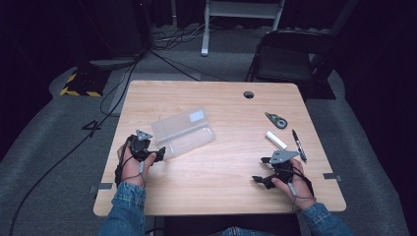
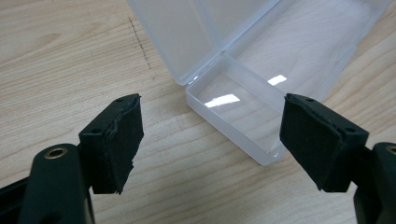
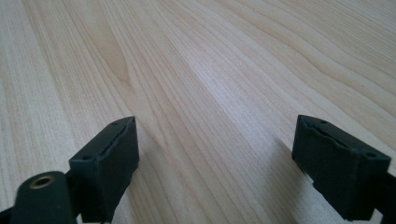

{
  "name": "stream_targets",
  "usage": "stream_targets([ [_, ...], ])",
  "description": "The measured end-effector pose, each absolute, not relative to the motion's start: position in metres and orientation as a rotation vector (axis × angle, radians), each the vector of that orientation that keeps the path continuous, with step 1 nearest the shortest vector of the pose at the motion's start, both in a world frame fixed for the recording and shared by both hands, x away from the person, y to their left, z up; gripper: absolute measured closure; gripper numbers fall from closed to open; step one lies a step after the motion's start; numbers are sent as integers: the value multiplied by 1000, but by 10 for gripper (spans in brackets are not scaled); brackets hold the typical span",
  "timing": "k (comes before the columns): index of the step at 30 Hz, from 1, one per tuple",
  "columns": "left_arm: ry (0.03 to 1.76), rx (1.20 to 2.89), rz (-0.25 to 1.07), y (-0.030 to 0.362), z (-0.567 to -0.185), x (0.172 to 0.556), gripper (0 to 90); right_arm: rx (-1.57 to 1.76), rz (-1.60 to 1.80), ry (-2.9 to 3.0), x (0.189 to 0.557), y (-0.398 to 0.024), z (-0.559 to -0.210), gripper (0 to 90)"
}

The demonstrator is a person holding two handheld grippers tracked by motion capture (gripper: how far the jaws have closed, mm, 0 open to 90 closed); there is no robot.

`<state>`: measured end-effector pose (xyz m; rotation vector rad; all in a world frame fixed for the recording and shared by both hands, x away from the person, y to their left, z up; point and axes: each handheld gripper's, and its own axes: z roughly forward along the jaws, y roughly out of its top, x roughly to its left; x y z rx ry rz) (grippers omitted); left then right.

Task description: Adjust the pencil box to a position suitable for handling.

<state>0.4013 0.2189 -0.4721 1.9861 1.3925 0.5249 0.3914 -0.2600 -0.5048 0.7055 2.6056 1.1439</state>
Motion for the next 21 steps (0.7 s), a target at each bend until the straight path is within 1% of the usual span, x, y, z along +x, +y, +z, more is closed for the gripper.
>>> stream_targets([
  [12,1416,1966,517,222,-486,412,250,701,1145,2605,391,-261,-505,153],
  [13,1410,1976,508,221,-488,414,273,700,1146,2605,391,-261,-505,153],
  [16,1397,1998,485,219,-493,415,299,701,1146,2605,391,-261,-505,154],
  [19,1380,2023,443,217,-496,416,314,699,1145,2607,391,-261,-505,154],
  [21,1373,2024,438,217,-497,416,318,699,1145,2607,391,-261,-505,154],
])
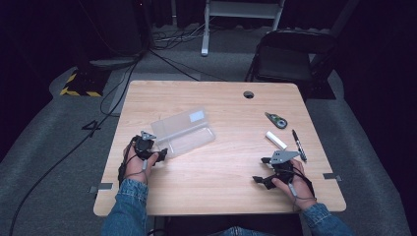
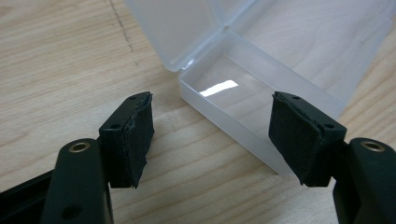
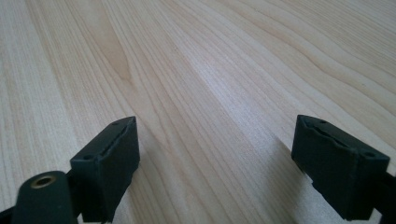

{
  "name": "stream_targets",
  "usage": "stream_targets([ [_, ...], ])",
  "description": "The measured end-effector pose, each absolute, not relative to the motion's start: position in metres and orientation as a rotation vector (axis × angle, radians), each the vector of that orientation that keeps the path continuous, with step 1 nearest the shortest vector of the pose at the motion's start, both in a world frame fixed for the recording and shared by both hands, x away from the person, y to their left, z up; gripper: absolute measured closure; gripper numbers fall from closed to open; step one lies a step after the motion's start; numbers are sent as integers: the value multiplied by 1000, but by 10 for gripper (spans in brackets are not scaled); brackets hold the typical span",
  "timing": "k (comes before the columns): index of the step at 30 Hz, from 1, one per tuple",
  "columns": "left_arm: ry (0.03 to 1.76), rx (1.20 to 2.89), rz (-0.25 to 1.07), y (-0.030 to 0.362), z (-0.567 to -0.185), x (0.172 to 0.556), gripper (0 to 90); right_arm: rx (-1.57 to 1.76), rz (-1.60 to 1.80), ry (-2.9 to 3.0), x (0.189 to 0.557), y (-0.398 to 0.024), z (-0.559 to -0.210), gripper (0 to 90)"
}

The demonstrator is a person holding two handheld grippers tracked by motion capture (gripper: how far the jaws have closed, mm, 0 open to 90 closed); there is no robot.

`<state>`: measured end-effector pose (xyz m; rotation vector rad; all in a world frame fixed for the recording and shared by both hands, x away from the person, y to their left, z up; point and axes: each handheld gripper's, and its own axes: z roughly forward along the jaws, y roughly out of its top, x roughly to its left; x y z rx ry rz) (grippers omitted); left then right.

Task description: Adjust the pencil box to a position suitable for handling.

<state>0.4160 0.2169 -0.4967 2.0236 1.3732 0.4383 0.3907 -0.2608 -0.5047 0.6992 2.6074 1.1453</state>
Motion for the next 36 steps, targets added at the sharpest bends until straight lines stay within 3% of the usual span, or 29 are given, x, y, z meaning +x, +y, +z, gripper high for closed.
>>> stream_targets([
  [8,1326,2029,459,216,-499,413,347,699,1147,2605,391,-261,-505,155],
  [14,1309,2016,462,216,-501,411,358,763,1164,2567,385,-264,-504,254],
  [25,1247,2027,446,209,-502,406,380,842,1229,2497,382,-286,-479,256],
  [36,1077,2129,384,186,-501,392,380,899,1241,2428,385,-309,-467,257],
])
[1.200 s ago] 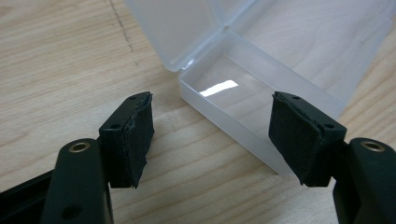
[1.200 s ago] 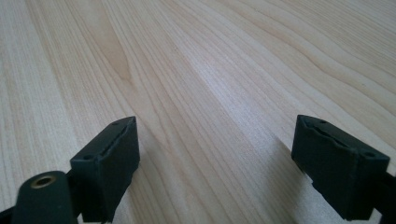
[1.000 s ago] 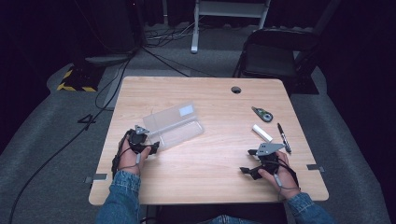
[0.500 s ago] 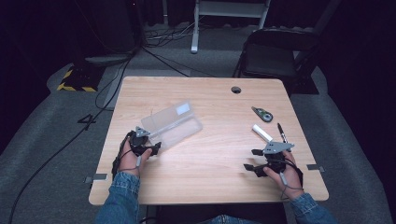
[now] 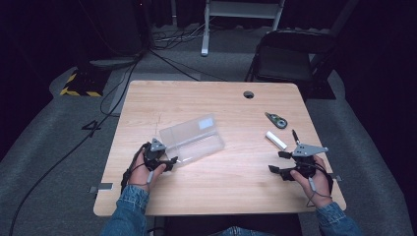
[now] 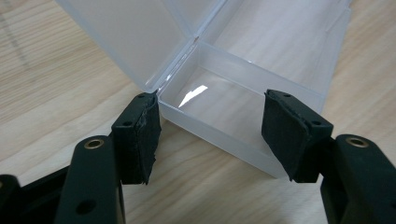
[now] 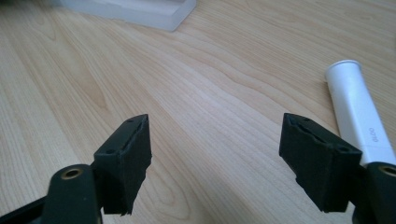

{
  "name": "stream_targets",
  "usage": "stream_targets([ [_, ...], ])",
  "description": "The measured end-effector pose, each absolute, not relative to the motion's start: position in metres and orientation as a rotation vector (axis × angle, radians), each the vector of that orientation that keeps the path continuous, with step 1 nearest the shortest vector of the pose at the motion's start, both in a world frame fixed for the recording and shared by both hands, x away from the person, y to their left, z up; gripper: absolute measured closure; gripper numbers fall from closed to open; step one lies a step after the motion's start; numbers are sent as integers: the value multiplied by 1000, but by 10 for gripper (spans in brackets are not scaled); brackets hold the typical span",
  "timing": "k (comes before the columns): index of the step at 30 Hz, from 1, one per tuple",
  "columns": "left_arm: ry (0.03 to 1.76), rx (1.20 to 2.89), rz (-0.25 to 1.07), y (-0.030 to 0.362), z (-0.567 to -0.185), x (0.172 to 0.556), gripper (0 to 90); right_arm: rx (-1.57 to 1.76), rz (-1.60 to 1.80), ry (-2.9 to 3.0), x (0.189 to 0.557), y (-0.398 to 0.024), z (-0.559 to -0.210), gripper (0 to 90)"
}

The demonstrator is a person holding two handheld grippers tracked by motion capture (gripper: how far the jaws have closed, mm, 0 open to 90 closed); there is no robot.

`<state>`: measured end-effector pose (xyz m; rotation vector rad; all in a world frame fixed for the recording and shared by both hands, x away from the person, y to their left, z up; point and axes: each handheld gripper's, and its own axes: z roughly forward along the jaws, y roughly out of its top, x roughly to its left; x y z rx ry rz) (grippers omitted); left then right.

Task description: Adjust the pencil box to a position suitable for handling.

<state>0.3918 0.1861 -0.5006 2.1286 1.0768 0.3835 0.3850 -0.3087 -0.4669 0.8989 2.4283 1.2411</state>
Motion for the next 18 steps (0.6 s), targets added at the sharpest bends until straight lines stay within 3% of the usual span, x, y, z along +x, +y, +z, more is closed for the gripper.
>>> stream_targets([
  [18,794,2227,264,128,-501,369,378,918,1236,2383,386,-320,-460,257],
])
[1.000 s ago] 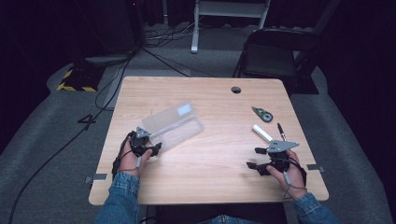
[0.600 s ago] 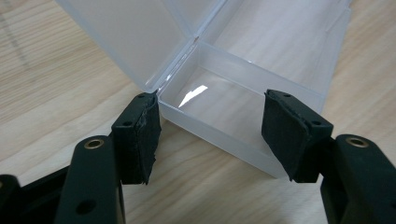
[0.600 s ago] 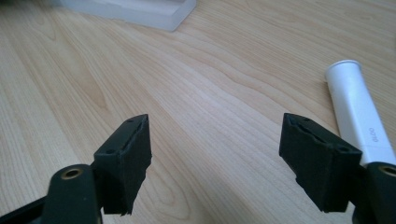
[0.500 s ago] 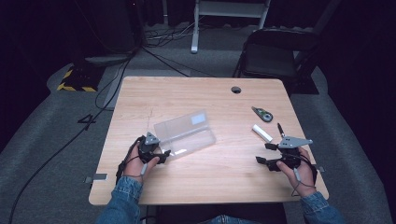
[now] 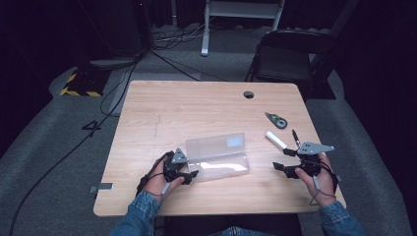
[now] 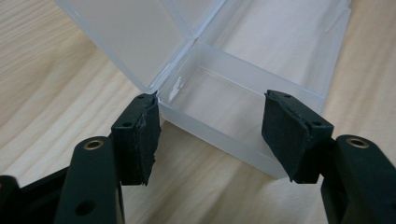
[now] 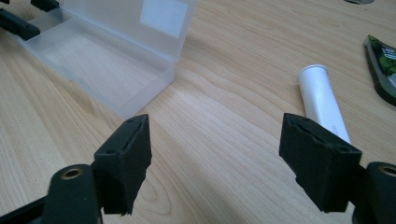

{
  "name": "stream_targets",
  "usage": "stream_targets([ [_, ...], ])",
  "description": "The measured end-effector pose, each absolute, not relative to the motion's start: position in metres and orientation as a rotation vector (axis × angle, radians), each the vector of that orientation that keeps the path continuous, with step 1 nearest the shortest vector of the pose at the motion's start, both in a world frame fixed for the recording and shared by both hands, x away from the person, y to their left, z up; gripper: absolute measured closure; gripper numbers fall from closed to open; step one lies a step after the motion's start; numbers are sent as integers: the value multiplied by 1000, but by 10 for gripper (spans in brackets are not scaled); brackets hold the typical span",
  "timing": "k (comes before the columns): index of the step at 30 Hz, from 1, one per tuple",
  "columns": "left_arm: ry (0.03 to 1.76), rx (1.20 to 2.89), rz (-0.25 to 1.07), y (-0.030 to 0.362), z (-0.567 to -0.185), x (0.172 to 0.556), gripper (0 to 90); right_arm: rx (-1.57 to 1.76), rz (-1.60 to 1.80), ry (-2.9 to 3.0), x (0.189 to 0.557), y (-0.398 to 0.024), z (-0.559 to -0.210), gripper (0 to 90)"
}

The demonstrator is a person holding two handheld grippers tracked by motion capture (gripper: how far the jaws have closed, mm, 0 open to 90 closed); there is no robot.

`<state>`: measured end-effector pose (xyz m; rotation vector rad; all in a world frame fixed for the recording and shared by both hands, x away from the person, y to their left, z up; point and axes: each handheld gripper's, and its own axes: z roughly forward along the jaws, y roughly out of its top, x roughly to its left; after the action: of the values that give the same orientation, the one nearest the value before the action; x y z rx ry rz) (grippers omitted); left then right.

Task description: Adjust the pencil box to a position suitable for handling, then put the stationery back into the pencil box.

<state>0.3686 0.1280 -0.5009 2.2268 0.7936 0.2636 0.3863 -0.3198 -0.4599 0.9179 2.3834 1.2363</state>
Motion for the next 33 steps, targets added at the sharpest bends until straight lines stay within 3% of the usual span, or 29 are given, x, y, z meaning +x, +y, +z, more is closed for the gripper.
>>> stream_targets([
  [9,651,2261,204,108,-501,359,377,927,1239,2375,386,-322,-459,257],
  [22,574,2273,173,100,-502,355,374,932,1242,2362,386,-324,-458,257],
  [27,620,2237,200,103,-497,356,236,932,1245,2361,386,-324,-457,256],
  [33,654,2183,231,112,-488,353,217,920,1251,2360,389,-323,-455,256],
])
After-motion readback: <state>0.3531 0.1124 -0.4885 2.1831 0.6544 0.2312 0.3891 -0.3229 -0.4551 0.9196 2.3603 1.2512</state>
